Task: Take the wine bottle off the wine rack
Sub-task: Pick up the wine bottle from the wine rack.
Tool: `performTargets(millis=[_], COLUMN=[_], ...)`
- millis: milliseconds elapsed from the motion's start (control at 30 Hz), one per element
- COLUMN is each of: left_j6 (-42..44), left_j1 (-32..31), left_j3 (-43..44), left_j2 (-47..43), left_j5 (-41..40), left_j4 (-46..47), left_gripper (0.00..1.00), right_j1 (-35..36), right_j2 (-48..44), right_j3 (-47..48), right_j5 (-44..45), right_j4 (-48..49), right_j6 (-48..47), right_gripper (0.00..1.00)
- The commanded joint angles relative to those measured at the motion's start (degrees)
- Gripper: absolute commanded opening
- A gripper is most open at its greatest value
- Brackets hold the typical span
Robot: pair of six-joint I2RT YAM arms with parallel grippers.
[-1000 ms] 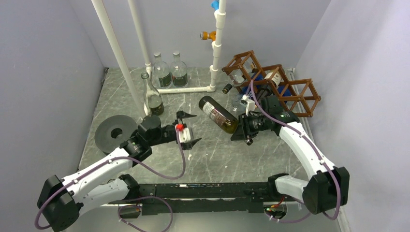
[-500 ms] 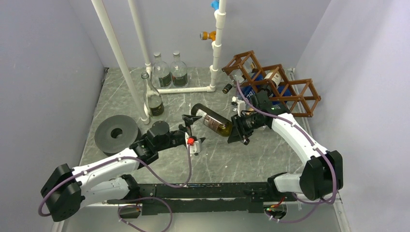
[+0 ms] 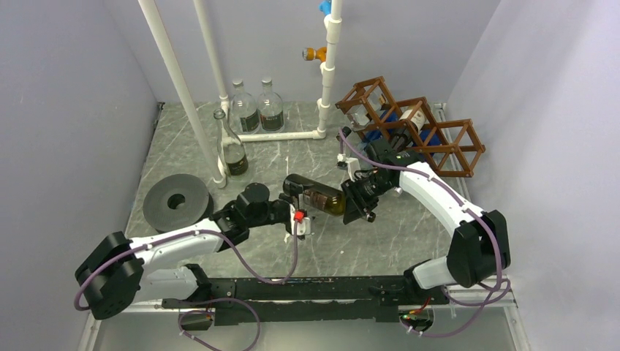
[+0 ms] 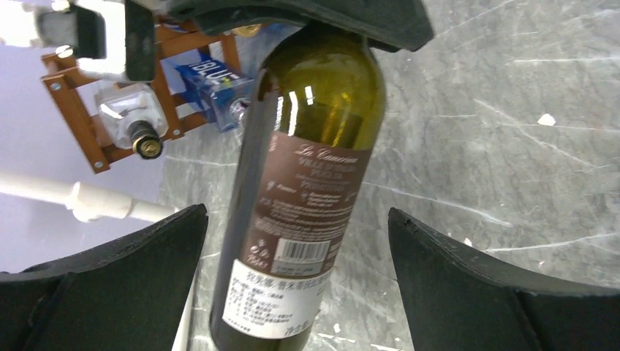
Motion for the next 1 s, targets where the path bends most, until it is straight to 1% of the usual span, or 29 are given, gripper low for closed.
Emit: performTargets(millis=[0,133,333,800,967], left_j6=[1.3,2.0,3.6,5.8,5.1], left_j1=[-1.8,-3.2,-3.4,-3.3,-3.3], left_j3=[3.5,5.5,7.1,10.7,12.8], left_j2=[3.0,7.1,10.5,17.3,19.8], left_j5=[3.5,2.5,-3.4,-8.3,-11.4], left_j4=[0.1,-0.9,0.8,0.7,0.9], left_gripper=[0.99,0.99,0.99,0.99,0.99], right_j1=[0.3,0.9,1.4,1.8,1.8], right_j2=[-0.4,0.7,0.9,1.0,1.5], right_j3=[4.9,5.6,5.3,5.0,4.9], right_j5=[-2.1,-1.5,-1.2,-1.6,-1.3], right_j4=[1.2,0.4,-0.1,-0.7,-0.6], right_j6=[-3.5,-4.8,-6.0,-6.4,-6.1], right_gripper=[0.0,0.0,0.0,0.0,0.03])
